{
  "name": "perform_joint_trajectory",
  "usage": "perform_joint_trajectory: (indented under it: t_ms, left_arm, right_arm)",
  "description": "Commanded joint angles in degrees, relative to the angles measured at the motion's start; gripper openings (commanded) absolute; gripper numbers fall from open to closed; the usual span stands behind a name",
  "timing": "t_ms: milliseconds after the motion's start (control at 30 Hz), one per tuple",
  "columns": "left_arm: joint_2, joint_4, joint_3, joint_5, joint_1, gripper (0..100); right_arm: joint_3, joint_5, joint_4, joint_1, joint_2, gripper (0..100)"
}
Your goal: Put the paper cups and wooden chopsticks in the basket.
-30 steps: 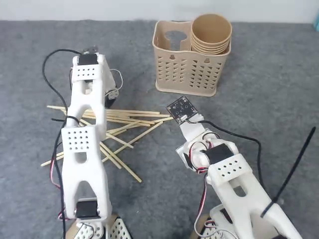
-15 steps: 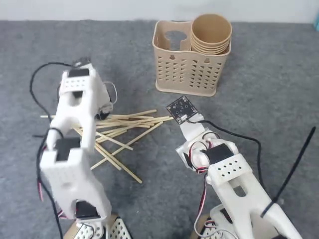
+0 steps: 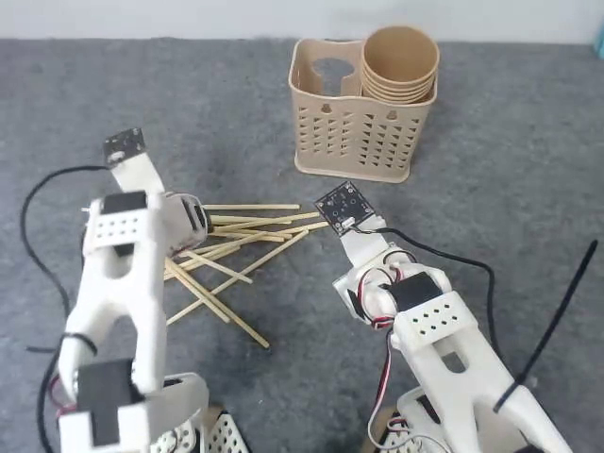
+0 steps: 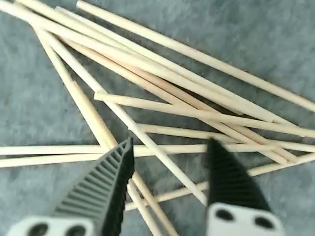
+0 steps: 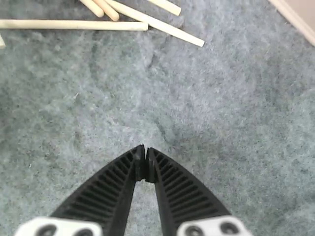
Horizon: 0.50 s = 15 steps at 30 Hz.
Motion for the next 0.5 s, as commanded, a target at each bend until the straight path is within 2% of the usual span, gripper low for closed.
perform_joint_trajectory:
  t_ms: [0, 133, 267, 467]
  left_arm:
    - [-6.07, -8.62, 3.74, 0.44, 0.88, 27]
    - [-2.99, -10.37, 4.09, 4.75, 1.05, 27]
    - [6.68, -10.11, 0.75, 7.03, 0.88, 27]
    - [21.10, -2.90, -10.51, 12.13, 0.53, 27]
  right_arm:
    - [-0.44, 1.23, -0.92, -0.22, -1.63, 0.8]
    - [-0.44, 1.23, -0.92, -0.22, -1.63, 0.8]
    - [-0.44, 1.23, -0.92, -0.22, -1.71, 0.8]
    - [-0.44, 1.85, -0.75, -0.22, -1.98, 0.9]
